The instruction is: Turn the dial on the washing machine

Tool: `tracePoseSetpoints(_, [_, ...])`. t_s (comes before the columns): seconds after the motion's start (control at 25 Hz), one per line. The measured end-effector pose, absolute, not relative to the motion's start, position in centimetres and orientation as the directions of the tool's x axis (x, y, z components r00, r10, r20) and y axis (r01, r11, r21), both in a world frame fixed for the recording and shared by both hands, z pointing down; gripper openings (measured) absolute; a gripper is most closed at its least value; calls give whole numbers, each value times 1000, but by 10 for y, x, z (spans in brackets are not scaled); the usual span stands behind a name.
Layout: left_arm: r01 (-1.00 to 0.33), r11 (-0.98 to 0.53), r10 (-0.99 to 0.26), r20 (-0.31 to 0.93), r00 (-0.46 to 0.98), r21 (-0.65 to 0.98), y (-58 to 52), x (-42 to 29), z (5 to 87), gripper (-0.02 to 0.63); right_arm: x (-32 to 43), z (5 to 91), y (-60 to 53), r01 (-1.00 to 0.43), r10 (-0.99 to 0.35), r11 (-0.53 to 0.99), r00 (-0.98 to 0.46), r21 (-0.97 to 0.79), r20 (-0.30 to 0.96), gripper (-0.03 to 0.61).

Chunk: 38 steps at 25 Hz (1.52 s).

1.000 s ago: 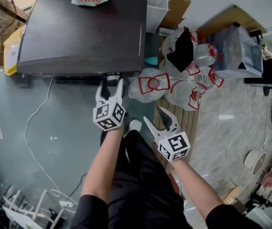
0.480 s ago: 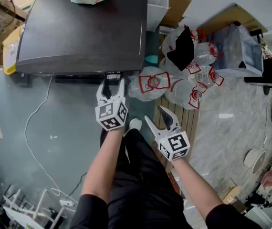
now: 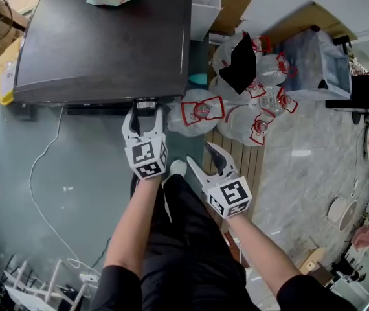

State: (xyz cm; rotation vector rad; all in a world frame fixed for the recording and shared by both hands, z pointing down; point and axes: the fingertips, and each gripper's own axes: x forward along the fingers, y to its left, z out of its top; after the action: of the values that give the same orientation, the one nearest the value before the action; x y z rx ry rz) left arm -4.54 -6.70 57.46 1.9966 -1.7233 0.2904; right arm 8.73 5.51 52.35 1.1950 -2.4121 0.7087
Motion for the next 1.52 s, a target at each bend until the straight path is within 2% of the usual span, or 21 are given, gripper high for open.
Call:
tracePoseSetpoints(0.2, [-926, -98, -876, 409, 254, 365, -66, -37, 571, 297, 99, 522, 51, -825, -644, 485, -561, -289, 520, 216])
tracePoseSetpoints(0.36, [-880, -32, -882, 401, 248, 474, -67, -45, 574, 308, 98, 525, 52, -823, -646, 486, -566, -295, 513, 216])
tracePoseSetpoints(0.52, [-861, 5, -882, 408, 236, 508, -70, -46, 577, 307, 93, 528, 55, -816, -639, 497, -574, -295, 511, 216])
tracePoseSetpoints(0.68, [-872, 9, -883, 413, 222, 489, -71, -45, 576, 279, 89, 530, 59, -812, -625, 505, -577, -292, 526, 216])
tracePoseSetpoints(1.04, [-950, -65, -864, 459, 207, 305, -70, -43, 574, 273, 87, 533, 63, -811, -624, 512, -578, -284, 526, 216])
tracePoseSetpoints(1.52, [-983, -97, -857, 490, 161, 153, -69, -43, 575, 273, 74, 532, 71, -796, -606, 537, -594, -278, 529, 216])
